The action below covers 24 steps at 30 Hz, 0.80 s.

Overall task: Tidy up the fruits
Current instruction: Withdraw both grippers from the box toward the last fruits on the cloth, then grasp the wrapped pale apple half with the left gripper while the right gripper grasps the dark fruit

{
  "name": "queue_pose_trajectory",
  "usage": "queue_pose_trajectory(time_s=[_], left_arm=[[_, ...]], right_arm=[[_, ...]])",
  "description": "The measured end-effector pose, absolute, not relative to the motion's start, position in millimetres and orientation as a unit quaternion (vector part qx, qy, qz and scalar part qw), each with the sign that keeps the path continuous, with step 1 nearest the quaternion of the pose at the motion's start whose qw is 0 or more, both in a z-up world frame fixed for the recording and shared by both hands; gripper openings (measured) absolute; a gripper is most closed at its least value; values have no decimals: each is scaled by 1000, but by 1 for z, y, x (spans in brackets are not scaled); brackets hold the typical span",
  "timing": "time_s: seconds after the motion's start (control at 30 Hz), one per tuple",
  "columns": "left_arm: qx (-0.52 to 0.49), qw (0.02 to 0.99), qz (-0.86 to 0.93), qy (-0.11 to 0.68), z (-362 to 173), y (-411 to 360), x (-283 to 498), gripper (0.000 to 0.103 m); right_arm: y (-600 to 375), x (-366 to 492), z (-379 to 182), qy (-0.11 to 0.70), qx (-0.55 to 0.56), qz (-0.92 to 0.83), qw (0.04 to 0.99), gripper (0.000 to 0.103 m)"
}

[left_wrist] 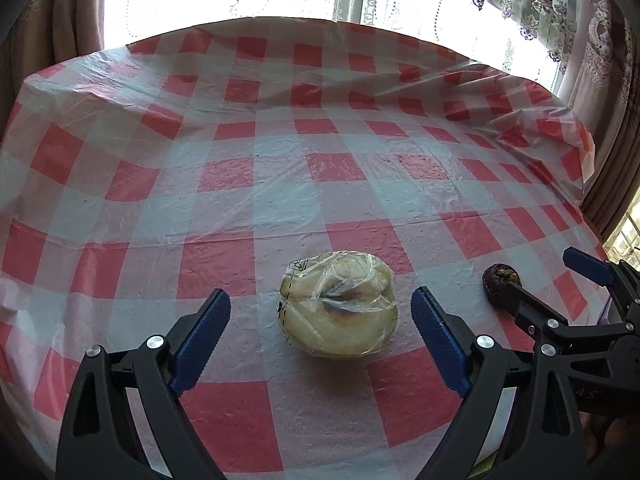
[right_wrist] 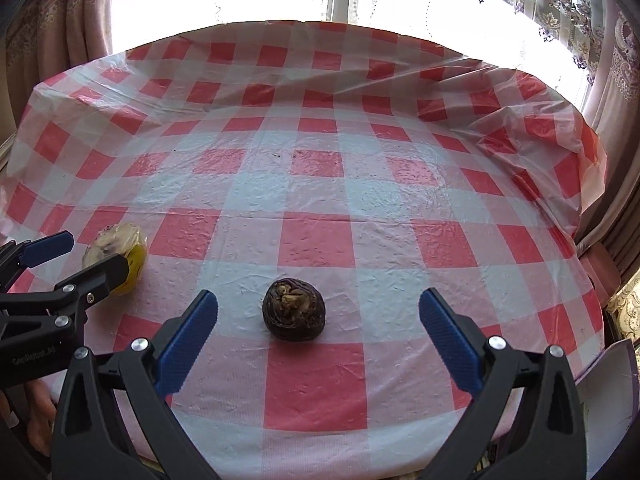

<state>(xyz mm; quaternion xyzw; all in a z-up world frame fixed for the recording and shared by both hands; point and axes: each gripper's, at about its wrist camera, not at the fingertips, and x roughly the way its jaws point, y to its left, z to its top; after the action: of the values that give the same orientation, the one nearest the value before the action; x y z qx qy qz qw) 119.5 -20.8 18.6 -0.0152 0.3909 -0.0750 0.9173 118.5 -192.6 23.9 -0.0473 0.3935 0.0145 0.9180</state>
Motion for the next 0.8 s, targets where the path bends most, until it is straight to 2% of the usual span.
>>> queue_pose_trajectory(time_s=[0.23,0.3,0.43,0.53,0.6,0.7,0.8], left_arm=[[-10,914,-77,399,12,-23,125,84],[-7,912,-78,402,9,-25,127,81],[-7,912,-82,402,8,-26,127,75],[2,914,-83,397,9,-29,126,70],[7,915,-85,394,10,-31,125,67],[15,917,-83,390,10,-34,123,63],[19,918,-81,387,10,-35,121,63]], right_arm=[[-192,126,16,403,-43,20,914,98],[-192,128,14,409,-44,21,911,92],[-192,130,10,416,-40,23,908,88],[-191,130,7,420,-42,28,906,79],[-191,131,5,424,-42,31,904,66],[-193,132,1,432,-33,36,901,55],[-194,131,0,433,-26,42,900,51]])
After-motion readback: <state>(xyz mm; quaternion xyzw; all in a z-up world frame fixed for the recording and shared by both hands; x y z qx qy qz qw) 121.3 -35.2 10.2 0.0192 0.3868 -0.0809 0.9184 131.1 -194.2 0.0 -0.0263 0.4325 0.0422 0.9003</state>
